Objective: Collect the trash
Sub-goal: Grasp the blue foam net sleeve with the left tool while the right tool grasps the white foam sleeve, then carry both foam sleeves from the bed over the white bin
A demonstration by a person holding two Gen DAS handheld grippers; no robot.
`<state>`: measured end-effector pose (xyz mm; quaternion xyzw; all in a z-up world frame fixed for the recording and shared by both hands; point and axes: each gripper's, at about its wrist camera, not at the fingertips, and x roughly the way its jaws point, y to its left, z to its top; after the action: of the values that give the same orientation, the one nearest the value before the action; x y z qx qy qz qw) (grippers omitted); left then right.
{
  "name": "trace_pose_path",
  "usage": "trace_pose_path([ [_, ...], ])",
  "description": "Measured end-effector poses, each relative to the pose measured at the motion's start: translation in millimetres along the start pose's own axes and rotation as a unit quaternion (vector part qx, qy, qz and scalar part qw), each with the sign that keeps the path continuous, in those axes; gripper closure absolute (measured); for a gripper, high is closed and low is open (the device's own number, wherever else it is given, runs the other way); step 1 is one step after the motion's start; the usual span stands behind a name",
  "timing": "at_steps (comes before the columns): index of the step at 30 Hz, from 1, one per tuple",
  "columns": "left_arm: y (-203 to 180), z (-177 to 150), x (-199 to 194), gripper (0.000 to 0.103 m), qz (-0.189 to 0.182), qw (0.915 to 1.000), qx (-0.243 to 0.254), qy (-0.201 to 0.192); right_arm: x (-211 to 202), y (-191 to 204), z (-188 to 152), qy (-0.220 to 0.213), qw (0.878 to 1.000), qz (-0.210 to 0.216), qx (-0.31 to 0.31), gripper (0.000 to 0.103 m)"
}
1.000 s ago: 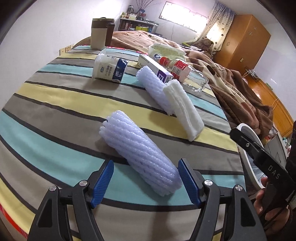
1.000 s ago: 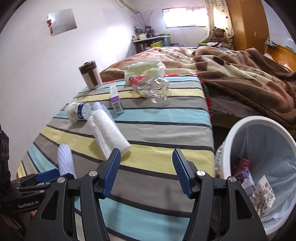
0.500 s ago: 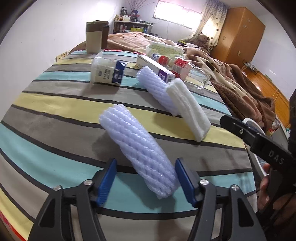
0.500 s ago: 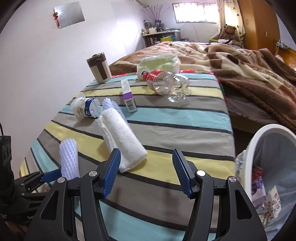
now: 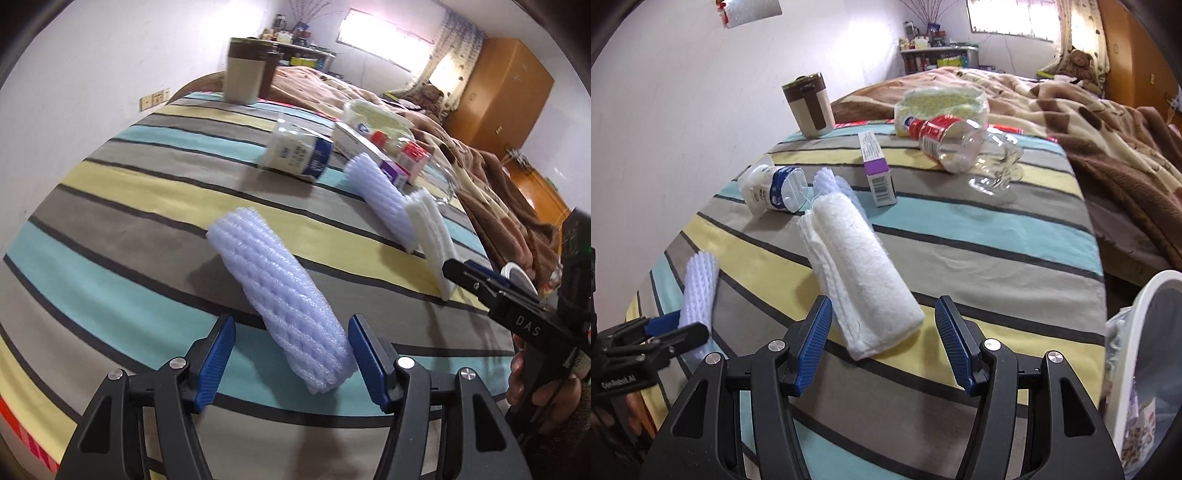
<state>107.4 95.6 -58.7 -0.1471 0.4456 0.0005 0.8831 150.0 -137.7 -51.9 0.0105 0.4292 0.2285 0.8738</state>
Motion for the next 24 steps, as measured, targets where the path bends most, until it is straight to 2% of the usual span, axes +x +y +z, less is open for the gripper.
trace_pose_path([
  [4, 10.4, 1.4, -2.8, 0.039, 0.004, 0.9999, -0.016, -0.002, 4.1, 5.3, -0.6, 0.006, 1.0, -0.002, -0.006, 0.043],
  [7, 13.1, 2.4, -2.8, 0.039, 0.0, 0.9997, -0.023, -0.004, 1.6, 7.7, -1.3, 0.0, 1.0, -0.003, -0.006, 0.052],
  [11, 13.8, 3.0, -3.4, 0.052, -0.003, 0.9996, -0.027, -0.005, -2.7, 5.7, -3.1, -0.008, 1.0, -0.006, 0.0, 0.063],
  [12, 12.8, 2.8, -3.1, 0.056, -0.006, 0.9996, -0.027, -0.003, -3.2, 6.0, -3.7, -0.009, 1.0, -0.006, 0.0, 0.073],
  [15, 7.9, 3.3, -1.4, 0.064, -0.013, 0.9997, -0.022, -0.001, -4.6, 6.5, -4.7, -0.012, 1.0, -0.003, -0.001, 0.079],
  [17, 5.9, 3.0, -1.0, 0.066, -0.015, 0.9997, -0.018, 0.0, -5.8, 6.3, -5.3, -0.015, 1.0, 0.001, 0.002, 0.086],
  [24, -2.9, 3.3, -3.2, 0.069, -0.025, 0.9996, -0.007, -0.008, -18.1, 6.6, -10.6, -0.039, 0.999, 0.003, 0.015, 0.089],
])
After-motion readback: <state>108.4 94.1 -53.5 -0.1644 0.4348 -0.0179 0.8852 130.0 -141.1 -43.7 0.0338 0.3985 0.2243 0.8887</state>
